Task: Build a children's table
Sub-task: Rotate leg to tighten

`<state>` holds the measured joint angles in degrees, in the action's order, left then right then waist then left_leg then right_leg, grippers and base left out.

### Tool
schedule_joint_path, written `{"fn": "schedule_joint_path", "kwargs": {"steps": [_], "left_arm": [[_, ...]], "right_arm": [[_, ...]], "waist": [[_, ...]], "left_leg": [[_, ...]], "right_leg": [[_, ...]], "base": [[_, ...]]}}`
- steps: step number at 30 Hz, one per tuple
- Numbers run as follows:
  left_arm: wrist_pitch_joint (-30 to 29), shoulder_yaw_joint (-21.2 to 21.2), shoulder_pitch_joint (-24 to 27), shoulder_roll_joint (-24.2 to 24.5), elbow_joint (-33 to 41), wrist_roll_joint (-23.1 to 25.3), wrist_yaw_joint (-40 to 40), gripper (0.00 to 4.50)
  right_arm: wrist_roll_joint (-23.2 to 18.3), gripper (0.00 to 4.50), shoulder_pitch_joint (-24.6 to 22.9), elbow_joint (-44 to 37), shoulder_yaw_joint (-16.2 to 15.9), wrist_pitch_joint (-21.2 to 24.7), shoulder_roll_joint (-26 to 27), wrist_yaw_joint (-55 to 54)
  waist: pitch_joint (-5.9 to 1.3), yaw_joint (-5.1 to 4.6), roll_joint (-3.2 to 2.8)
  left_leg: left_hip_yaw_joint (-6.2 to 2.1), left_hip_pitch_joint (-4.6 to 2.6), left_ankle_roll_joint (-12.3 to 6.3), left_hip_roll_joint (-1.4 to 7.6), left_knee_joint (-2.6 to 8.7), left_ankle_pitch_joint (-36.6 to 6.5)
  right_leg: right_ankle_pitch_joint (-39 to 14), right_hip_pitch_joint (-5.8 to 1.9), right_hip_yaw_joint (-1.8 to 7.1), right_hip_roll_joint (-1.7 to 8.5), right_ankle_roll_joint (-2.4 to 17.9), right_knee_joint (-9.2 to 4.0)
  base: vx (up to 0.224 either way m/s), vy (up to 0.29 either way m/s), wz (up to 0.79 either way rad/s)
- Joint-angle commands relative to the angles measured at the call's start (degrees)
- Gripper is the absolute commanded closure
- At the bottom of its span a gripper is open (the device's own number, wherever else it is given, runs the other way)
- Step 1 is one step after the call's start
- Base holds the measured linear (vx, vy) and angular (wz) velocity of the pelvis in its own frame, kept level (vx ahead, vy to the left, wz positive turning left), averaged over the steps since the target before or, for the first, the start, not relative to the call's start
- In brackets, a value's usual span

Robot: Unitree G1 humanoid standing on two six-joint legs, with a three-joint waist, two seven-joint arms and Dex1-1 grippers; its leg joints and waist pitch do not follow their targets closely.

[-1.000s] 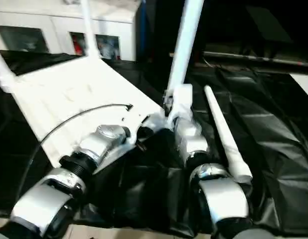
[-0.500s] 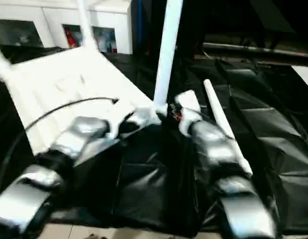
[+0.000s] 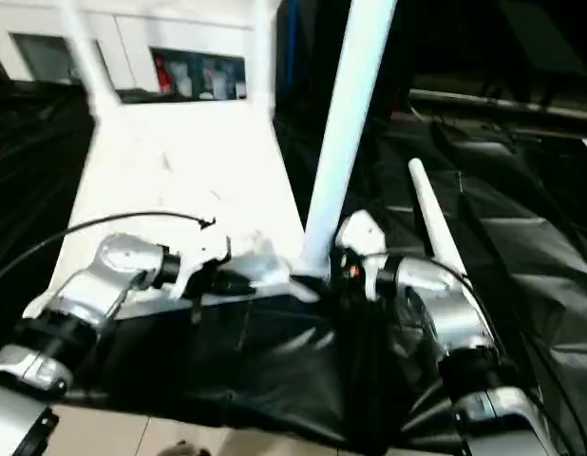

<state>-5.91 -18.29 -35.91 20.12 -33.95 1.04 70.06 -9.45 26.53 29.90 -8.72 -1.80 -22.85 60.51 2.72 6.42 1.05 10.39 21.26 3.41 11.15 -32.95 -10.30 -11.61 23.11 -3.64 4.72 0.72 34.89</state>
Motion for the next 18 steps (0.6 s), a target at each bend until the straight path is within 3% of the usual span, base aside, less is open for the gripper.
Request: {"fn": "schedule_joint_path", "kwargs": {"steps": [1,2,5,7,12,18], "left_arm": [[0.42,0.07,0.19,-0.61,2.73,-2.31,1.84,4.50],[0.37,0.08,0.25,-0.55,2.89,-2.19,1.68,4.50],[0.17,0.10,0.36,-0.49,3.19,-2.02,1.53,4.50],[0.13,0.07,0.32,-0.54,3.16,-1.96,1.61,4.50],[0.03,-0.06,0.38,-0.67,3.15,-1.88,1.62,4.50],[0.10,-0.11,0.52,-0.71,2.95,-1.80,1.54,4.50]], "right_arm": [[1.20,0.49,0.09,-0.71,-0.43,-0.34,-0.65,-0.03],[1.64,0.76,0.27,-0.34,-0.64,-0.78,-0.67,-0.27],[1.89,0.87,0.63,0.37,-0.68,-1.17,-0.48,-0.58],[1.63,1.16,0.81,0.61,-0.52,-1.14,-0.36,-0.46],[2.10,1.60,1.18,1.57,-0.49,-1.70,-0.47,-0.14],[2.64,1.78,0.87,2.81,-0.94,-2.15,-0.44,-0.19]], "waist": [[-3.39,-0.27,0.50],[-3.41,-0.27,0.50],[-3.56,-0.24,0.59],[-3.62,-0.18,0.53],[-3.67,-0.17,0.45],[-3.77,-0.20,0.55]], "left_leg": [[-0.25,-0.74,-3.63,2.29,3.41,-7.98],[-0.28,-0.72,-3.63,2.28,3.39,-7.71],[-0.25,-0.68,-4.10,2.19,3.20,-6.16],[-0.23,-0.67,-4.70,2.16,3.07,-5.29],[-0.23,-0.65,-4.93,2.13,2.94,-5.36],[-0.24,-0.62,-5.12,2.13,2.80,-4.92]], "right_leg": [[-2.62,-3.14,2.63,3.63,13.89,-3.34],[-2.36,-3.18,2.62,3.64,13.88,-3.28],[-0.08,-3.29,2.61,3.60,14.07,-3.00],[1.48,-3.31,2.58,3.53,14.42,-2.81],[1.66,-3.42,2.53,3.51,14.74,-2.72],[2.25,-3.46,2.48,3.49,15.05,-2.56]], "base": [[0.000,0.000,0.00],[0.000,0.000,0.00],[0.000,0.000,0.00],[0.000,0.000,0.00],[0.000,0.000,0.00],[0.000,0.000,0.00]]}}
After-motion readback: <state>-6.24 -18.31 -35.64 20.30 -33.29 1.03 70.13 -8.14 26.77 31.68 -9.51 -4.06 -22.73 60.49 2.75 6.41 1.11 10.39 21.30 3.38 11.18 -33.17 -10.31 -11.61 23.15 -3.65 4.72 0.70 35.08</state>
